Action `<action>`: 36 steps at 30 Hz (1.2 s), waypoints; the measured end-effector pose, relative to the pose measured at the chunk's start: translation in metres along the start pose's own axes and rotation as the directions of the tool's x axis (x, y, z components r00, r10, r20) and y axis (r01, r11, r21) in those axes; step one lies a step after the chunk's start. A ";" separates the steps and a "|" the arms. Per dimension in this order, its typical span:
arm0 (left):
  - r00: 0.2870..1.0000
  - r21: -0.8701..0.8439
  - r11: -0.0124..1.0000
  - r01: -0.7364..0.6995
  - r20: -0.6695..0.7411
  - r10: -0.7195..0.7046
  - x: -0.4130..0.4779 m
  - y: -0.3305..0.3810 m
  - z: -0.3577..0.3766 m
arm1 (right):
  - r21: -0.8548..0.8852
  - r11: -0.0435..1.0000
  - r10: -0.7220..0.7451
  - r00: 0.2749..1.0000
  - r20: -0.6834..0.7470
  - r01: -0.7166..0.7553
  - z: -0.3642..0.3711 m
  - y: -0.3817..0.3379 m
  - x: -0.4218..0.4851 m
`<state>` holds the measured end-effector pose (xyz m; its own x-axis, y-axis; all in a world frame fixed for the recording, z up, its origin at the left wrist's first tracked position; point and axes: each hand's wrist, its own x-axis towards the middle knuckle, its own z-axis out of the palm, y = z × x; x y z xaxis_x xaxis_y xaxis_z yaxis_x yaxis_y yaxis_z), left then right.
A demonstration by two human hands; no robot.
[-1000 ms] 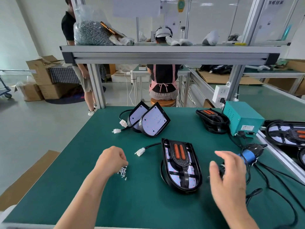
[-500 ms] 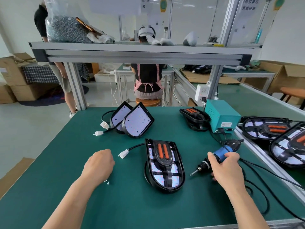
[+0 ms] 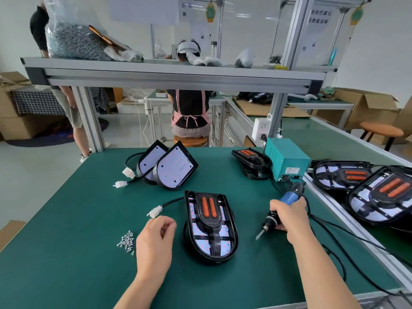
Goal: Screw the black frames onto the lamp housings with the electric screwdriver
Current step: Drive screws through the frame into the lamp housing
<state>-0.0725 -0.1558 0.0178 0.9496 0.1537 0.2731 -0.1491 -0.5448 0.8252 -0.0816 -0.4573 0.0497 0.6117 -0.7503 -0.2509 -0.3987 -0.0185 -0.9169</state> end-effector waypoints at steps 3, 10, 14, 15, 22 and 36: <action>1.000 -0.040 0.999 0.019 0.010 -0.018 0.002 0.002 0.002 | 0.446 0.877 0.142 0.983 0.114 -0.178 -0.021 0.003 0.005; 0.993 -0.218 0.969 0.117 0.014 -0.117 0.003 -0.001 0.003 | 0.824 0.435 0.060 0.924 0.377 -0.364 -0.040 0.013 -0.007; 0.984 -0.311 0.936 0.164 -0.019 -0.179 0.003 0.000 0.001 | 0.843 0.330 -0.123 0.867 0.484 -0.424 -0.031 0.010 -0.016; 0.977 -0.370 0.911 0.180 -0.039 -0.209 0.003 0.002 0.000 | 0.841 0.325 -0.158 0.852 0.499 -0.432 -0.028 0.008 -0.019; 0.962 -0.707 0.659 0.256 0.123 -0.242 -0.004 0.047 -0.007 | 0.833 0.521 -0.313 0.866 0.390 -0.187 -0.014 -0.031 -0.041; 0.873 -0.776 0.403 0.485 0.458 -0.168 -0.027 0.091 0.006 | 0.961 0.210 -0.423 0.903 -0.078 0.181 -0.004 -0.098 -0.114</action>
<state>-0.1105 -0.2143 0.0825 0.9802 -0.1519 -0.1273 0.1869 0.4947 0.8487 -0.1153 -0.3729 0.1692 0.6678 -0.7209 0.1852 0.6835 0.4954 -0.5361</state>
